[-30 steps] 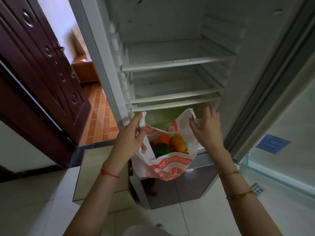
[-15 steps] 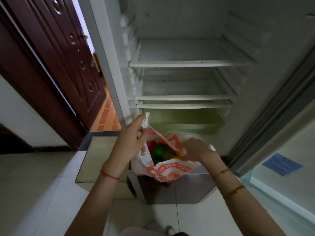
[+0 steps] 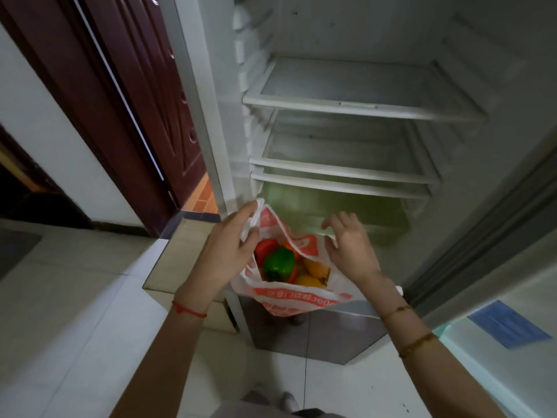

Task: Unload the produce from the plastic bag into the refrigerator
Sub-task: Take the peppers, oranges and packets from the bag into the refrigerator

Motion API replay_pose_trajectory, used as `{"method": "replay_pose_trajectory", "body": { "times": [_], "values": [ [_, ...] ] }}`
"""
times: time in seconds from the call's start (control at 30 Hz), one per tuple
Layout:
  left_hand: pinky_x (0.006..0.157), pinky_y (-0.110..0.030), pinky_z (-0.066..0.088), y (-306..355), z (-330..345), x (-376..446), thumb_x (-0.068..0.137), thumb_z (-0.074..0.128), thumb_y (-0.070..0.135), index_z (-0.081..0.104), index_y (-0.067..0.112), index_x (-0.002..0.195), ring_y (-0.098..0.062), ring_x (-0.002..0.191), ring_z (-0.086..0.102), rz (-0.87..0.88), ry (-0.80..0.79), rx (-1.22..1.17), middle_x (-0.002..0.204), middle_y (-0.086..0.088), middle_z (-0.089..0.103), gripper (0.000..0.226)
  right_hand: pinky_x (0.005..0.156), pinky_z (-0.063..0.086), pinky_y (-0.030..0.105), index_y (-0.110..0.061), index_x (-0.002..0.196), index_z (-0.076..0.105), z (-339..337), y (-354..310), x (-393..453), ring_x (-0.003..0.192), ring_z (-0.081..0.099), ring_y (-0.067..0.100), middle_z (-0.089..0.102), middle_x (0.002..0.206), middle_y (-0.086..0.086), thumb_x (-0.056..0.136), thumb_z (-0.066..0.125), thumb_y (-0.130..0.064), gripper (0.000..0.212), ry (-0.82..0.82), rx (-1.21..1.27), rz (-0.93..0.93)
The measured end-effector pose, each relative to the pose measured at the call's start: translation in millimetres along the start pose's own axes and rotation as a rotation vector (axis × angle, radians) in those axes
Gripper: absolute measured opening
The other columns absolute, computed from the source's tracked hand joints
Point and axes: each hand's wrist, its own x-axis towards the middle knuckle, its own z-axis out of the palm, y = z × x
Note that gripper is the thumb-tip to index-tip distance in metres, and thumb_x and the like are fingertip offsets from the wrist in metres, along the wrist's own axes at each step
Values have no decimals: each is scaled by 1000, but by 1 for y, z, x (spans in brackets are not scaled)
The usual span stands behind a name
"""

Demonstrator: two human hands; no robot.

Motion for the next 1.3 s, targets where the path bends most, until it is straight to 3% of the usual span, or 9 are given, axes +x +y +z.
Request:
{"method": "replay_pose_trajectory", "body": {
  "times": [0.17, 0.3, 0.47, 0.57, 0.67, 0.8, 0.93, 1.07, 1.3],
  "values": [
    [44, -16, 51, -2, 2, 2, 98, 52, 16, 41, 31, 142, -4, 42, 64, -15, -42, -87, 104, -19, 67, 47, 74, 50, 20, -19, 95, 71, 17, -33, 4, 76, 63, 10, 72, 94, -3, 91, 60, -14, 12, -305, 297, -268],
    [61, -28, 56, -12, 2, 6, 97, 52, 20, 41, 36, 140, -7, 57, 66, 1, -36, -77, 107, -12, 69, 47, 82, 56, 31, -22, 111, 67, 45, -37, 7, 94, 65, 17, 68, 113, -1, 93, 58, -19, 21, -580, 203, -303],
    [59, -21, 53, -17, 1, 7, 97, 53, 21, 40, 35, 141, -11, 65, 67, 13, -66, -82, 122, -3, 64, 48, 95, 52, 38, -30, 152, 17, 62, -23, 12, 127, 45, 26, 23, 157, 2, 83, 71, -32, 87, -535, 22, -135],
    [48, -15, 51, -19, -1, 7, 98, 52, 19, 40, 29, 143, -8, 52, 68, -2, -80, -122, 130, -3, 57, 48, 114, 29, 50, -28, 153, 8, 68, -9, 20, 140, 22, 34, 15, 157, 6, 65, 79, -53, 116, -551, -125, -103],
    [47, -20, 54, -24, -1, 6, 98, 53, 17, 40, 28, 144, -9, 51, 68, 0, -89, -151, 130, -3, 56, 49, 117, 15, 58, -27, 154, -1, 72, 0, 28, 141, 16, 38, 12, 157, 8, 57, 81, -61, 131, -577, -221, -91],
    [54, -26, 59, -26, -2, 6, 98, 53, 19, 40, 28, 144, -10, 55, 69, -23, -96, -148, 134, 2, 55, 49, 121, 3, 54, -33, 154, 2, 77, -1, 37, 148, 3, 33, 6, 162, 1, 66, 77, -54, 117, -583, -144, -266],
    [51, -28, 59, -24, -2, 6, 98, 53, 18, 40, 28, 144, -11, 54, 69, -15, -105, -179, 131, 5, 53, 49, 123, 13, 43, -31, 153, 20, 83, -20, 33, 150, 10, 21, 19, 162, -4, 79, 72, -41, 92, -597, -105, -444],
    [66, -22, 59, -24, -2, 9, 98, 52, 19, 40, 29, 144, -10, 67, 68, -7, -99, -157, 134, 4, 55, 49, 121, 25, 40, -33, 147, 34, 99, -35, 28, 146, 27, 17, 34, 156, -6, 86, 69, -27, 71, -625, -79, -433],
    [64, -27, 60, -26, 0, 14, 98, 53, 21, 39, 33, 143, -12, 66, 72, -16, -102, -181, 131, 1, 58, 48, 101, 48, 30, -39, 133, 40, 67, -33, 29, 123, 52, 12, 50, 137, -11, 72, 76, -47, 72, -553, 238, -258]
  ]
}}
